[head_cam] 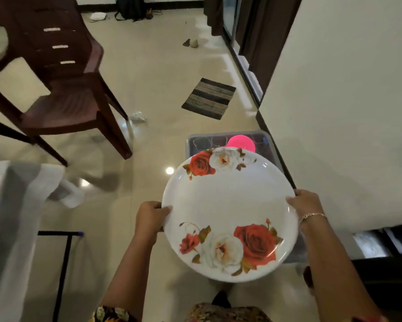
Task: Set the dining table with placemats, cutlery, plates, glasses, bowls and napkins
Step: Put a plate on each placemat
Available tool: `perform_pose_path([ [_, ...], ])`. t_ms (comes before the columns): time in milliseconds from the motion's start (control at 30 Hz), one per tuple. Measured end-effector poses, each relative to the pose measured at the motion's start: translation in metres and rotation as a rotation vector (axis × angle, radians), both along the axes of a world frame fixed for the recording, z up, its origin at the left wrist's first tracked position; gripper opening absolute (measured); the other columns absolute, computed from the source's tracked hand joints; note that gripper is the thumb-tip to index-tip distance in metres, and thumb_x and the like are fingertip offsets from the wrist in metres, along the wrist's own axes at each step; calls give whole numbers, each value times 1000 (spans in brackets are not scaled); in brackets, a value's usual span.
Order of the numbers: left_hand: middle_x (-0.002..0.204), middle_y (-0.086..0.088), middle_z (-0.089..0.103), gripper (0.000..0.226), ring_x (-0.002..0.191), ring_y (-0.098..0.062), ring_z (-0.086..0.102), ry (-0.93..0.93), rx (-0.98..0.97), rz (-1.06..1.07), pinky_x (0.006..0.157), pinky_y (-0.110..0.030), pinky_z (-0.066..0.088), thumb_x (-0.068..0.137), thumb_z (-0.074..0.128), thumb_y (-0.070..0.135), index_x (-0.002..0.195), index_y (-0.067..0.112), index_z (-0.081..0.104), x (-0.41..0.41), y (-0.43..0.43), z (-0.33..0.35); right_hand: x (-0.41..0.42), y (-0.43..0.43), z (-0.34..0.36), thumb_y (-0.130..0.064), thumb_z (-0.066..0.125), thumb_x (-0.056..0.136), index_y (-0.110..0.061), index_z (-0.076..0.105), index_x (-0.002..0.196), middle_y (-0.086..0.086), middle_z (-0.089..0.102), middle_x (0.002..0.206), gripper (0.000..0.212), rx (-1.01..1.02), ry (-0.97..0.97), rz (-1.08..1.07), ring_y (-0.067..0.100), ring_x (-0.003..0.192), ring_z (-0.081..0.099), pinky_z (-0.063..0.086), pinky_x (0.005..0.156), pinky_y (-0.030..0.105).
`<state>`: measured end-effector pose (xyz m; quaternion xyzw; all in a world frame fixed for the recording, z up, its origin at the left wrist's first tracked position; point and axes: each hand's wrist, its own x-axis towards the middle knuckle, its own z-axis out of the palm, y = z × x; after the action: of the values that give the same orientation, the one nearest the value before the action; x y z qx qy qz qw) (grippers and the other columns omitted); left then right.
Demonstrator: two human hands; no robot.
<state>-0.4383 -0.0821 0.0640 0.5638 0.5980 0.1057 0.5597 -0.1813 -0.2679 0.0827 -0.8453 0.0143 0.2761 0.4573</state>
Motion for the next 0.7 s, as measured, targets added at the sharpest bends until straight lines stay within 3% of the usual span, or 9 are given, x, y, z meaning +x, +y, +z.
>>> perform_pose_path([
  [100,71,-8,63,10,62,-20,59,-195,-14,145,46,-24,48,86,59,2,77,0,63,-57,5,35,-38,26,25,8,54,85,14,61,106,23,65,87,23,40,-7,91,18,75,52,33,36,3],
  [200,73,-6,67,6,66,-20,61,-393,14,278,57,-28,48,85,61,5,82,7,65,-117,14,72,-75,52,36,7,56,84,5,62,108,-9,60,42,25,161,72,110,7,43,56,43,41,15],
  [267,84,-10,71,9,78,-27,66,-521,35,331,69,-36,55,85,62,8,92,8,67,-155,21,93,-112,72,58,-14,69,79,-3,68,105,-17,57,38,29,237,138,169,5,39,56,47,43,18],
  [333,98,-15,71,17,93,-36,66,-678,12,408,85,-50,54,84,63,8,100,11,67,-188,26,110,-146,95,83,-34,78,68,-12,72,75,-12,56,36,24,392,187,185,2,32,53,47,39,19],
  [367,102,-17,70,23,98,-39,65,-771,-15,447,88,-54,52,82,64,7,104,11,65,-203,28,117,-164,105,96,-29,72,76,-10,70,66,-7,57,35,22,455,249,203,4,31,54,49,42,26],
  [433,109,-20,66,43,100,-40,62,-999,-93,494,90,-56,49,77,68,4,118,11,58,-226,33,129,-191,126,112,-22,59,87,-5,70,90,5,64,45,20,471,443,350,20,46,64,50,55,35],
  [500,116,-21,63,58,104,-41,60,-1152,-124,511,88,-58,49,71,72,5,125,16,53,-246,41,135,-215,149,130,-33,80,65,-2,64,100,12,69,59,49,462,547,506,30,55,67,55,52,38],
  [567,123,-23,59,65,110,-44,58,-1177,-117,534,88,-61,47,69,74,6,128,18,50,-264,52,140,-225,175,134,-33,92,26,-1,69,84,15,72,72,70,426,525,579,29,54,68,54,44,40],
  [700,123,-26,59,63,110,-46,58,-1136,-95,637,92,-65,44,72,71,3,129,17,48,-288,79,137,-236,227,129,-28,88,31,-6,64,109,20,70,91,85,349,505,566,36,87,65,54,67,46],
])
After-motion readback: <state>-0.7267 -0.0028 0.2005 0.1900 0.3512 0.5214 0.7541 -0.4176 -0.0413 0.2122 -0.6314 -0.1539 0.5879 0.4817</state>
